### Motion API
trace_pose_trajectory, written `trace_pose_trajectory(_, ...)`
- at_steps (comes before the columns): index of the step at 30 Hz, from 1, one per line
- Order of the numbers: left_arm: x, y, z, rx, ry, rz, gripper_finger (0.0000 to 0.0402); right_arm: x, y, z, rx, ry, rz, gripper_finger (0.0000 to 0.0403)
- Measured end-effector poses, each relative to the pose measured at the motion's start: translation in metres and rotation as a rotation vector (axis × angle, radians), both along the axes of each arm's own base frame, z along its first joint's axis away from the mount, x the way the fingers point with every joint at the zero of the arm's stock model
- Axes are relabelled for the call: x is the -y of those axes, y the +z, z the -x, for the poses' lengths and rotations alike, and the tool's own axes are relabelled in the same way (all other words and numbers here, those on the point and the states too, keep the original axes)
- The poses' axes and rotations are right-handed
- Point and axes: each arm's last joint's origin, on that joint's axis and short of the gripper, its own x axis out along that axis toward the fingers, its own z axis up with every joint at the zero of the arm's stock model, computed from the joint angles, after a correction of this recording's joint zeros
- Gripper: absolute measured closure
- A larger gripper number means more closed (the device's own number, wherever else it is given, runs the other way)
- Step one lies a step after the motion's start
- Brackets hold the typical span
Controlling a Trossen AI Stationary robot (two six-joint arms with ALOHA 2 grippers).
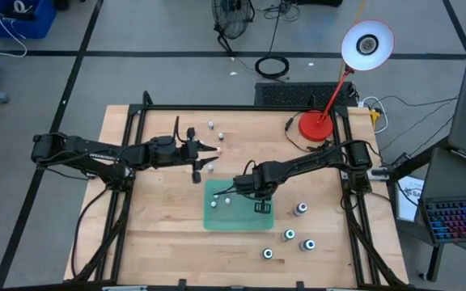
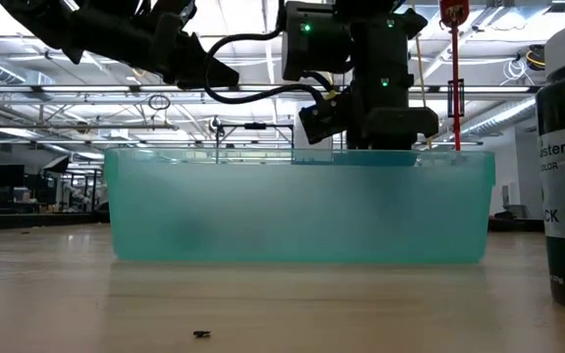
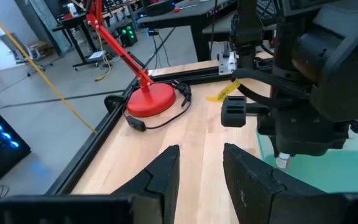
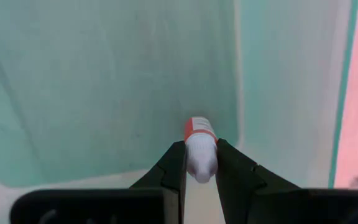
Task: Pick & Place food coloring
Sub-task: Put the small orange food coloring bottle into the blue bin, then put the small green food coloring bottle into the blue bin
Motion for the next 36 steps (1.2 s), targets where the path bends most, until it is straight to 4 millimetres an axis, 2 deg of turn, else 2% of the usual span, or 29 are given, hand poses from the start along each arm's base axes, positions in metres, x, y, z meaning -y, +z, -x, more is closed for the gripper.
trace_pose_trajectory(5,0.0,0.0,0.0,-0.001,0.0,-0.001,0.0275,0.0,0.001,0.002,-0.002,-0.048,-0.001,0.0272)
trace_pose_trajectory(9,0.0,0.0,0.0,-0.007,0.006,-0.02,0.0275,0.001,0.014,0.003,0.043,-0.076,-0.006,0.0231)
trace_pose_trajectory(13,-0.002,0.0,0.0,-0.002,0.066,-0.018,0.0275,0.001,0.031,0.005,0.119,-0.094,-0.018,0.0217)
trace_pose_trajectory(19,-0.004,0.0,0.001,-0.002,0.129,-0.022,0.0275,0.002,0.077,0.02,0.26,-0.086,-0.031,0.0224)
trace_pose_trajectory(23,-0.006,-0.002,0.002,-0.028,0.218,-0.038,0.0275,0.003,0.111,0.041,0.387,-0.072,0.065,0.023)
trace_pose_trajectory(27,-0.015,-0.005,0.005,-0.053,0.348,-0.043,0.0275,0.002,0.125,0.073,0.53,-0.069,0.257,0.0232)
trace_pose_trajectory(30,-0.023,-0.008,0.009,-0.066,0.459,-0.004,0.0275,0.004,0.125,0.099,0.65,-0.096,0.353,0.0232)
trace_pose_trajectory(32,-0.029,-0.008,0.01,-0.112,0.496,-0.01,0.0275,0.007,0.119,0.116,0.723,-0.123,0.385,0.0232)
trace_pose_trajectory(36,-0.054,0.009,0.012,-0.337,0.598,0.037,0.0275,0.015,0.097,0.147,0.872,-0.172,0.382,0.023)
